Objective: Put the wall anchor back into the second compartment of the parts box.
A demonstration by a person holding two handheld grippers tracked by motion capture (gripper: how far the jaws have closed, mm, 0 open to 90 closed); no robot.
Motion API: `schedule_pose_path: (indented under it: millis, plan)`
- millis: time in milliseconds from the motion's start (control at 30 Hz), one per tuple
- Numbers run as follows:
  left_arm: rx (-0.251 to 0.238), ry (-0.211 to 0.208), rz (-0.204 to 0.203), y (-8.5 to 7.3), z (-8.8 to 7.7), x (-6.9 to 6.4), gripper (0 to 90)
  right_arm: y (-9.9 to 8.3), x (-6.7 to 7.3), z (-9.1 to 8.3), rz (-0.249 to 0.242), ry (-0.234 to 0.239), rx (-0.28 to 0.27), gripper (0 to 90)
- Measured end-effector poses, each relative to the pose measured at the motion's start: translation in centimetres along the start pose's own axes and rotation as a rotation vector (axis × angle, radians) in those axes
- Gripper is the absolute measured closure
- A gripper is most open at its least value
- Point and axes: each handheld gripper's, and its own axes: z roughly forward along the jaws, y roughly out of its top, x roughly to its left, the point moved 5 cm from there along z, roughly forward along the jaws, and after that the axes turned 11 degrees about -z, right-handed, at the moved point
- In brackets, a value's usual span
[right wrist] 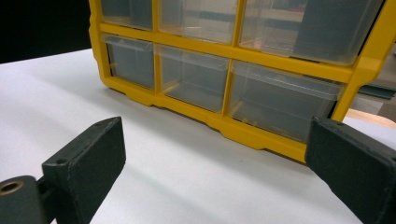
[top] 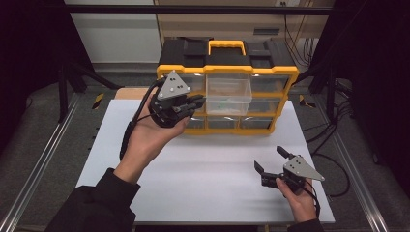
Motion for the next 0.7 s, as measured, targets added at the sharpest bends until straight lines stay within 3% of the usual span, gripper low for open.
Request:
schedule_pose_path:
  millis: [267, 700]
  plan:
    - [-0.017, -0.004, -0.016, 0.1, 0.5, 0.1, 83.7, 0.0, 0.0, 0.0, 0.000, 0.000, 0.000, 5.5]
    - [-0.099, 0.000, -0.048, 0.9, 1.7, 0.1, 83.7, 0.0, 0.0, 0.0, 0.000, 0.000, 0.004, 5.5]
